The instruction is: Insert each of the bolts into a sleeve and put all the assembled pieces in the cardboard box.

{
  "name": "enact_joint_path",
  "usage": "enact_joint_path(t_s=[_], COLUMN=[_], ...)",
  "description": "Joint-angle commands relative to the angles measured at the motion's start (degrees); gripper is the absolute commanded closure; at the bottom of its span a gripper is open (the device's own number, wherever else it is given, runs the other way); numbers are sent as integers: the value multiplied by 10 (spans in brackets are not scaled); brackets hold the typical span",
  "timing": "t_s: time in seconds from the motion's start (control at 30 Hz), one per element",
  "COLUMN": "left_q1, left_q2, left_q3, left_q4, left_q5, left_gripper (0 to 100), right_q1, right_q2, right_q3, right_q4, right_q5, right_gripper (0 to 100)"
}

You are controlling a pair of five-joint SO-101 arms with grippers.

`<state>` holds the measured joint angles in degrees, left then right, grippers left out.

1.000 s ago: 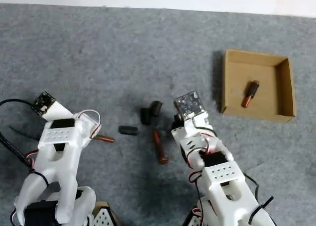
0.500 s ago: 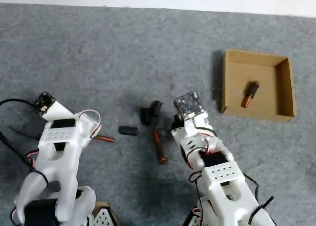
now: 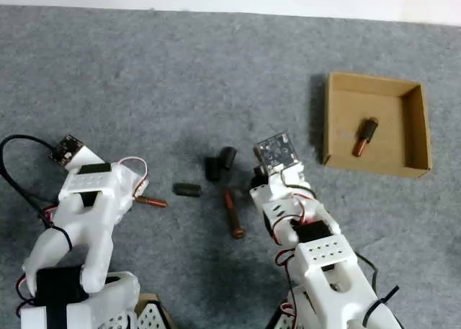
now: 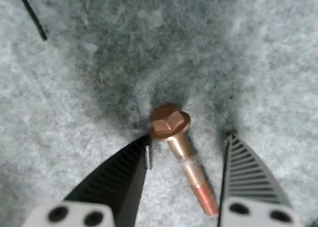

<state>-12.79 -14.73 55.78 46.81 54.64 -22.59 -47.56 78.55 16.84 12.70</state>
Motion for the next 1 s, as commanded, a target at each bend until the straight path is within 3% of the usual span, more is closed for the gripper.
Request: enact_joint_path(t_s=[0.0, 0.13, 0.27, 0.67, 0.83, 0.97], left_q1=[-9, -9, -13, -9, 65, 132], left_q2=[1, 1, 2, -65, -199, -319], left_q3=[-21, -21, -21, -20, 18, 96], left_q4=[2, 2, 2, 2, -3, -50], left_q5=[11, 12, 12, 9, -15, -16], left_gripper=[780, 809, 1000, 996, 996, 996], right_q1=[5, 5, 6, 9, -10, -36], right_q2=[-10, -10, -12, -71, -205, -327], right_q3=[-3, 0, 7, 26, 95, 160], right_q4=[-15, -15, -15, -2, 1, 2], right_q5=[6, 6, 6, 3, 5, 6], right_gripper=[994, 994, 994, 994, 994, 994])
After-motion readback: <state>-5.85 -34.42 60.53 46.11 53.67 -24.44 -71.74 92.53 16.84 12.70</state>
